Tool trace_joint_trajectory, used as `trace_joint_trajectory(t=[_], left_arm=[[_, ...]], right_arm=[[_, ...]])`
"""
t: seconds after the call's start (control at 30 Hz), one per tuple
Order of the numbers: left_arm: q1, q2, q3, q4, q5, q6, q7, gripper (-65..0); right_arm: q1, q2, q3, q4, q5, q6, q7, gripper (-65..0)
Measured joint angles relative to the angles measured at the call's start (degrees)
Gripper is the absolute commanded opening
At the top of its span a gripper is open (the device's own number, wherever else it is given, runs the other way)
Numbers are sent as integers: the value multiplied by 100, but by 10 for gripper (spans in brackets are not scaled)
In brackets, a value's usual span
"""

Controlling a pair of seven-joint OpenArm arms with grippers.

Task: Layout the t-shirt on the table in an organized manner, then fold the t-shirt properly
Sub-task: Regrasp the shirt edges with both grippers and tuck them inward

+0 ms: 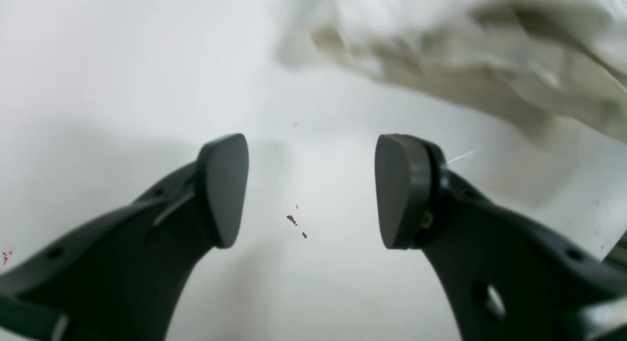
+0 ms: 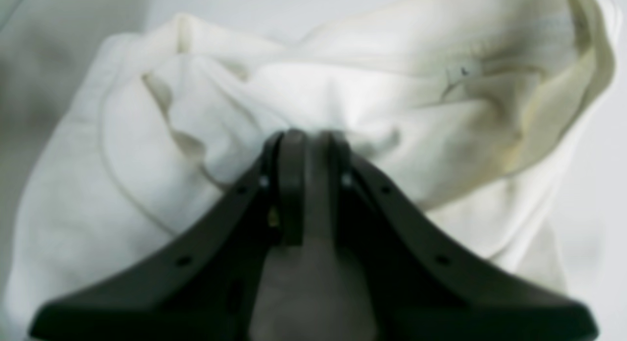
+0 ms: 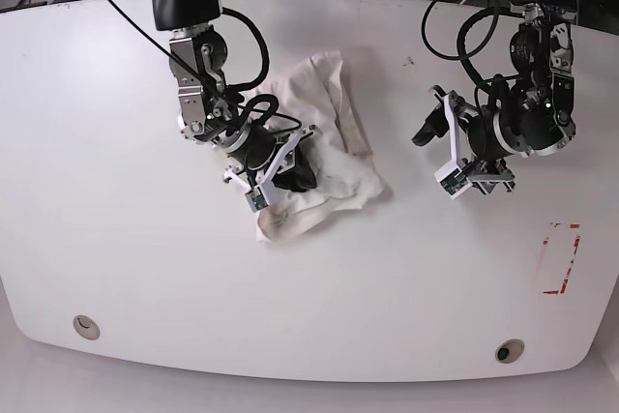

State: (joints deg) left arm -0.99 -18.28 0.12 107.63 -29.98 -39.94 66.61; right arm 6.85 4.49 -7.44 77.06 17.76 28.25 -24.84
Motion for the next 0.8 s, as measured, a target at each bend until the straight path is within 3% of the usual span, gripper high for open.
trace_joint_trajectory(t=[0.17,0.33,0.6,0.8], left_arm=[[-13,70,151,-7,-485,2,-22,-265],[7,81,702,-22,-575,-2,-15,-265],[199,669,824,-48,-527,2,-7,-265],[284,1082,940,-48,-540,2,-15,-265]], right_arm=[[94,116,2,490,24,-111,-208,-569],[160,219,33,1606,31,-120,-1115,-569],[-254,212,610,2828,98,-17,-1952,-569],[-767,442,892,3040,26,-15,-2009,-569]])
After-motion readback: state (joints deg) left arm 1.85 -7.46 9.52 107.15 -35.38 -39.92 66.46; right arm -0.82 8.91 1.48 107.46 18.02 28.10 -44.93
